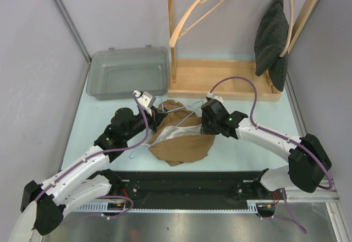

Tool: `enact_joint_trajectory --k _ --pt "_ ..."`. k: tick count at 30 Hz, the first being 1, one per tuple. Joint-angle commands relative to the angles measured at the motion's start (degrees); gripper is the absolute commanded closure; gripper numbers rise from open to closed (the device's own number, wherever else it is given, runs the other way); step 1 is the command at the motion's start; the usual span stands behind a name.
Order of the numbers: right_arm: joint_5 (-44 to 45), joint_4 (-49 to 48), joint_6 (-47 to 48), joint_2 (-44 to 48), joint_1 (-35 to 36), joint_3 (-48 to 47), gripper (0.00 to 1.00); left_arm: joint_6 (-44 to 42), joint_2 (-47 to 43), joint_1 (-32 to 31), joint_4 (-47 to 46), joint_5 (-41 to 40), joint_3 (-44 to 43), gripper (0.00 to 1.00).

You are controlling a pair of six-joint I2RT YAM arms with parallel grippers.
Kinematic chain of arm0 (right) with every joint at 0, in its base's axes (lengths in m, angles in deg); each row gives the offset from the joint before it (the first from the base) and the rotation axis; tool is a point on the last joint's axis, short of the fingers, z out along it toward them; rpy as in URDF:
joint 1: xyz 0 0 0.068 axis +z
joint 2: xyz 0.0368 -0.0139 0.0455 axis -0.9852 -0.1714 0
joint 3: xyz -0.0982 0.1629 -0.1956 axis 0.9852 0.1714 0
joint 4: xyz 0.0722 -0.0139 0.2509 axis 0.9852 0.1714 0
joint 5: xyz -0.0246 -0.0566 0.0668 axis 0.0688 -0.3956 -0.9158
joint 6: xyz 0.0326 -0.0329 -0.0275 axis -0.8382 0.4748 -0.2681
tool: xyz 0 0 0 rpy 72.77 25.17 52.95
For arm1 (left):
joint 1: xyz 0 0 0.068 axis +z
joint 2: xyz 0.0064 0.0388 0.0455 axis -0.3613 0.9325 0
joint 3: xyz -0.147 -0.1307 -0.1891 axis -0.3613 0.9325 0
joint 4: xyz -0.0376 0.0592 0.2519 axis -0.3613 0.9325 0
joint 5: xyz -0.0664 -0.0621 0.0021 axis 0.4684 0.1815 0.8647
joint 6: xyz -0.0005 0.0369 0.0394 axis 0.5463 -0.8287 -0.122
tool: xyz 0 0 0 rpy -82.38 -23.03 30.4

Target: Place the skirt on the hanger

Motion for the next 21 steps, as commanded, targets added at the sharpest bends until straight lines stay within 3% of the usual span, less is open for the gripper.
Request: enact_joint_trajectory --k 1,13,17,18,21 --pt "4.2 -3.3 3.0 -1.4 1.3 0.1 0.66 1.0 -0.6 -0.2 -2.3 1.0 0.3 1.0" --pt "11.6 4.5 4.6 -6.2 4.2 0.1 0.62 1.8 -0.1 -0.2 -3.4 1.6 0.5 1.0" --pt "13.9 5.0 3.3 -6.5 4.6 0.1 0.83 2.3 0.4 -0.2 -4.0 1.7 0.7 1.0" --pt "14.5 4.9 2.7 -5.9 4.6 0.1 0.94 2.3 0.4 -0.2 -4.0 1.8 0.6 1.0" --pt "14.9 4.1 1.9 -3.1 4.7 0.1 1.0 2.4 0.6 -0.2 -4.0 1.8 0.4 1.0"
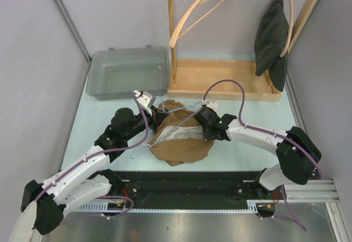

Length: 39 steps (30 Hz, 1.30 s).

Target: Place the skirt on the hanger

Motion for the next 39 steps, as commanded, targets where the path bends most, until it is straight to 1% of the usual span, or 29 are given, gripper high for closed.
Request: enact_joint_trajectory --k 1,7,11,17,21,24,30,39 --pt "4.2 0.2 -1.5 3.9 0.2 0.1 1.0 1.1 0.3 -0.2 -2.6 0.8 0.0 1.0" --pt "3.1 -1.1 -1.0 11.9 -0.5 0.1 1.0 1.0 -0.2 -0.2 -2.4 0.7 -0.1 1.0" --pt "0.9 -1.5 -1.0 14.3 -2.1 0.1 1.0 1.1 -0.3 -0.2 -2.7 1.1 -0.1 1.0" --pt "-0.9 -1.7 -0.5 14.0 -2.9 0.1 1.0 1.2 -0.4 -0.2 -3.2 1.5 0.3 1.0" --pt "1.5 -0.5 -2.2 15.4 -3.3 0.7 1.0 1.2 -1.1 -0.2 -3.1 3.3 0.6 1.0" --pt "1.7 -1.2 -3.8 17.0 -5.3 1.1 1.0 1.5 -2.5 -0.2 -2.8 4.8 1.2 1.0" --pt "-0.9 -2.4 -6.8 17.1 -9.4 1.4 1.0 0.5 -5.8 -0.2 -0.6 7.8 1.8 1.0" --pt "-3.5 -5.9 -8.5 16.6 -11.0 1.7 1.0 -2.3 -3.9 -0.2 3.2 13.5 0.1 1.0"
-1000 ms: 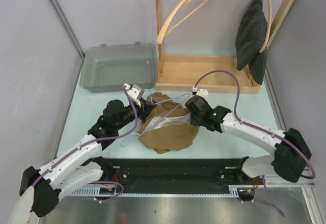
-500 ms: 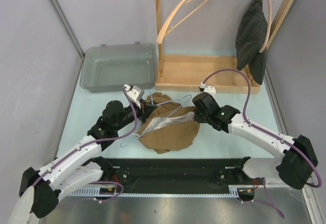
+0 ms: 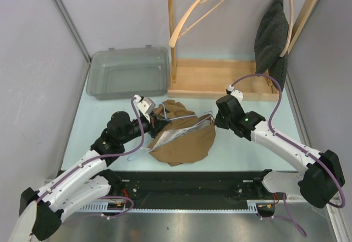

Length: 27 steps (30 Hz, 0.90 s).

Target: Place the skirt on the hanger

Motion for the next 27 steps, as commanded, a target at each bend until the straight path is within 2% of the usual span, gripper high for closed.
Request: enact_joint_trajectory --k 1,6,14,21,27 --pt "-0.8 -4.1 -2.2 0.5 -0.8 -0.1 1.0 -2.3 1.4 -0.2 2.2 5.1 -1.7 1.0" --pt "-2.0 -5.0 -3.0 0.0 -1.5 -0.1 1.0 -4.1 2.7 -0.2 4.0 7.0 -2.9 1.0" --pt "-2.1 -4.9 -2.9 -0.4 -2.1 -0.1 1.0 -4.5 3.7 -0.2 4.1 5.7 -3.4 1.0" --pt "-4.9 -5.9 -0.1 -0.1 -2.0 -0.1 1.0 -3.4 4.6 -0.2 0.4 2.6 -3.3 1.0" --pt "-7.5 -6.9 0.7 0.0 -1.9 -0.1 1.0 -2.0 6.1 -0.2 -2.5 3.7 -2.9 1.0"
